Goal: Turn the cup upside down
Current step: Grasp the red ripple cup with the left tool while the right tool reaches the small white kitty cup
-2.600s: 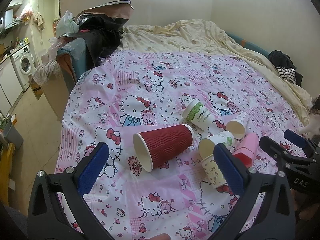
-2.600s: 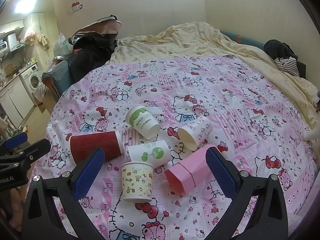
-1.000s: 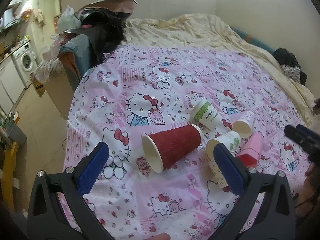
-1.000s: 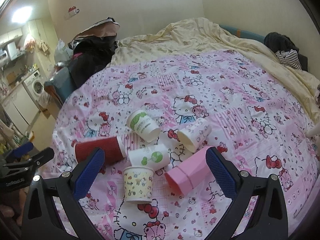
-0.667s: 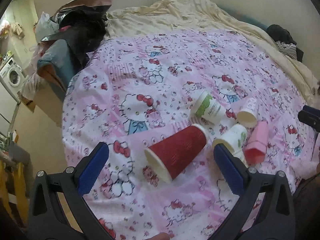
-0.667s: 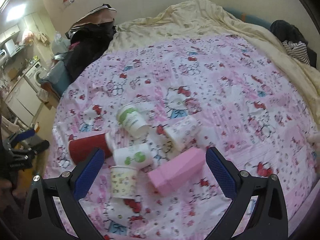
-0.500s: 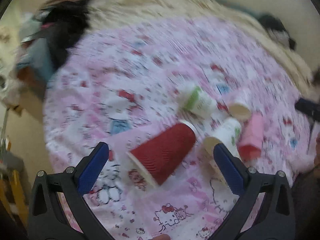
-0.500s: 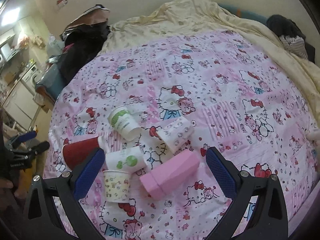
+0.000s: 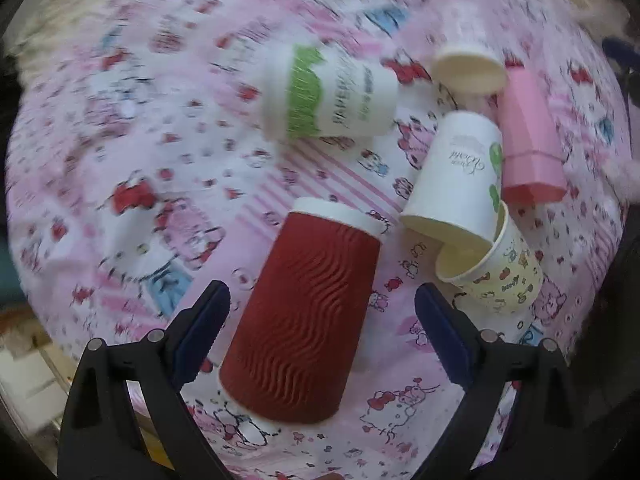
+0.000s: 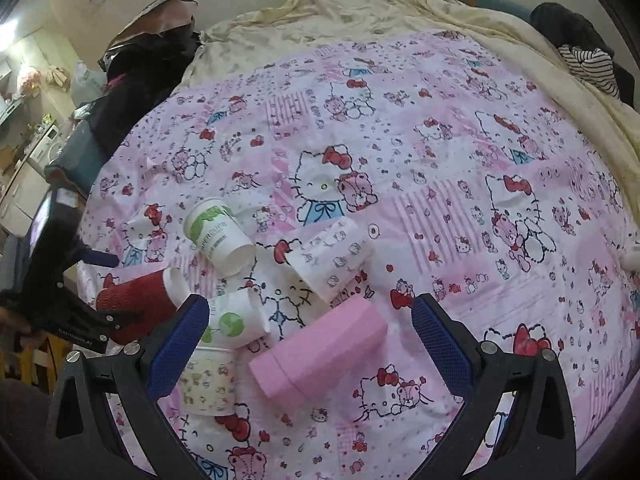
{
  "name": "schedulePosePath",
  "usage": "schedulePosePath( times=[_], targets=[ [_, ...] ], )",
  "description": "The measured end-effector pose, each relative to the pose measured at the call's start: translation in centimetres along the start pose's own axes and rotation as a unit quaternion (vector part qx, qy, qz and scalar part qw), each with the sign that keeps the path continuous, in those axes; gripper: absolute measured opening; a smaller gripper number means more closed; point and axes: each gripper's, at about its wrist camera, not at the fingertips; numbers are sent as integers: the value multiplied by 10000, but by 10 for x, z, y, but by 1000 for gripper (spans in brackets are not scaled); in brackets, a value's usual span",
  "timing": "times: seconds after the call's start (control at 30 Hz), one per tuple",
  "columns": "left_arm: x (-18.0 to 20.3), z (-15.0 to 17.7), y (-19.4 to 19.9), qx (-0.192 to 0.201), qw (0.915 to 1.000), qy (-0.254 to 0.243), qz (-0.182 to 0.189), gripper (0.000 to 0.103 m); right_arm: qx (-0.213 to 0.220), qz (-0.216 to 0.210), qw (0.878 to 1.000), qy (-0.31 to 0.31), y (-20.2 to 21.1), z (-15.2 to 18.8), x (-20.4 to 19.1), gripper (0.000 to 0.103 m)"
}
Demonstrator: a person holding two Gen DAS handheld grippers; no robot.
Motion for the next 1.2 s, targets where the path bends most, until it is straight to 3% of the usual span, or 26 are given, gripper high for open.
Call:
schedulePosePath(
  times=[0.27, 0.47, 0.5, 0.57, 0.63, 0.77, 0.93, 1.07, 1.2],
  targets=[
    [-7, -30, -35, -829, 9964, -181, -89, 87, -51, 97, 9999, 40, -6, 3, 4, 103],
    [0, -46, -55, -1128, 9921, -446, -309, 87, -88, 124, 9999, 64, -7, 3, 5, 103],
    [1, -49, -56, -1164, 9912, -493, -383, 83, -71, 127, 9999, 71, -7, 3, 4, 103],
    [4, -48, -57, -1235, 9903, -498, -386, 60, -54, 123, 9999, 83, -6, 3, 4, 103],
    [5, -47, -59, -1228, 9904, -467, -423, 61, -54, 115, 9999, 99, -6, 3, 3, 103],
    [11, -38, -39, -730, 9959, -429, -332, 60, -109, 48, 9999, 11, -9, 1, 7, 103],
    [5, -11, 18, 442, 9987, 68, -258, 60, -473, -83, 9978, -458, -28, -9, 25, 103],
    [3, 13, 57, 1517, 9866, 529, -281, 60, -974, -434, 9867, -1227, -54, -24, 48, 99],
    [-12, 27, 66, 2127, 9720, 946, -332, 60, -1394, -668, 9727, -1732, -83, -37, 60, 83]
  ],
)
Point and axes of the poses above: each gripper's, at about its wrist camera, not at the fingertips, and y roughly against the way its jaws point, x to its right, z to its underside, and after that the axes turned 9 degrees about z, right-handed
